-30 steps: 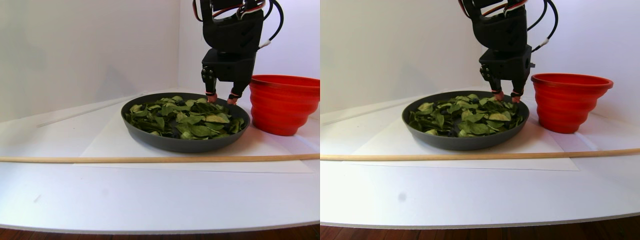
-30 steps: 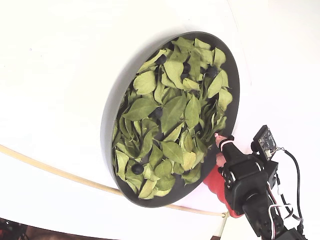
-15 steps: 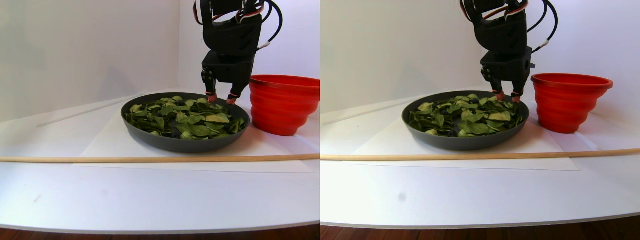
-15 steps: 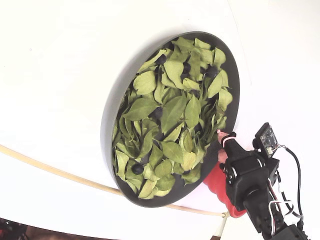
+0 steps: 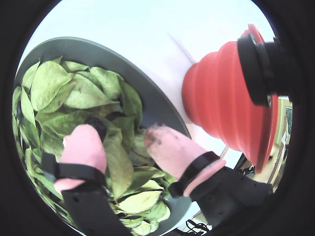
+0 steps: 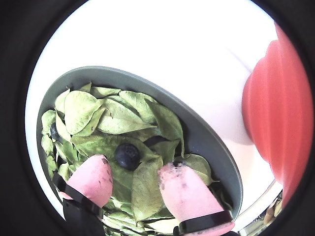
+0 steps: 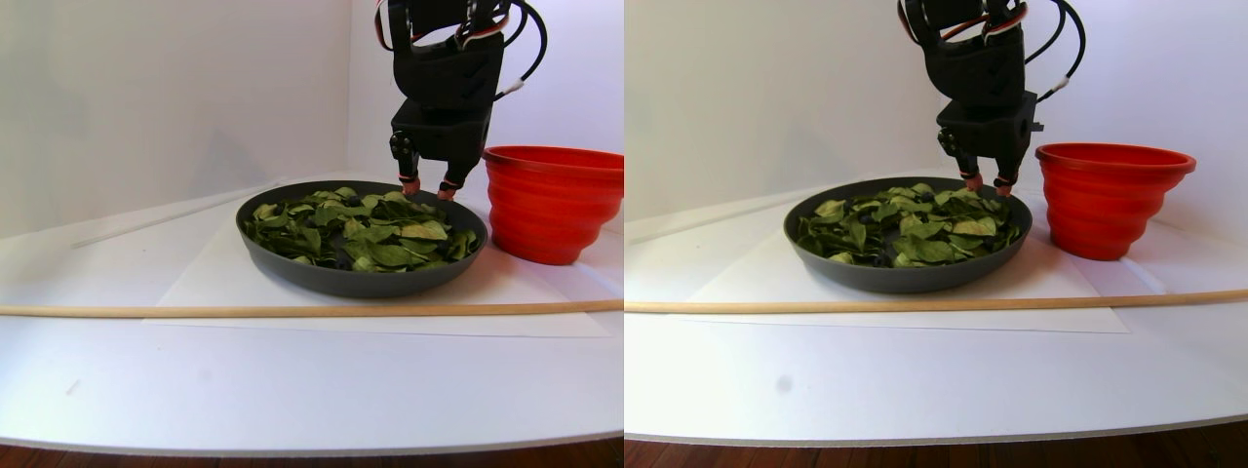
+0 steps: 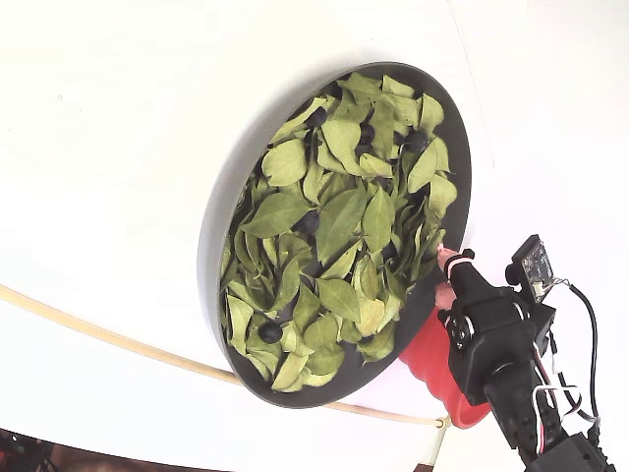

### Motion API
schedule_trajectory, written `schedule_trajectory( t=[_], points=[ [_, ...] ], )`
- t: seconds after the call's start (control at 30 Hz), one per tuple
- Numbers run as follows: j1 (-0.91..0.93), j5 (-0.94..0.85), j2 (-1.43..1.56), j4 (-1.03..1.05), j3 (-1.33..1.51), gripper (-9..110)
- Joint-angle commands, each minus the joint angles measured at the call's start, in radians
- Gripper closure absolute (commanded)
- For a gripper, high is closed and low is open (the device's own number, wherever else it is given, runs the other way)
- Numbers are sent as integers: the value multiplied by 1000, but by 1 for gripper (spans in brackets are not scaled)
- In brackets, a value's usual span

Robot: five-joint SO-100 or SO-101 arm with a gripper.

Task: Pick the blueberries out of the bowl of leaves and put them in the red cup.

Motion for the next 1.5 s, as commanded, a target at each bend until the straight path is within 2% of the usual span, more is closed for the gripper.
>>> schedule_trajectory(
  t=[0.0, 1.47],
  points=[
    [-3, 5, 8, -26, -52, 83],
    [-26, 103, -130, -86, -137, 85]
  ],
)
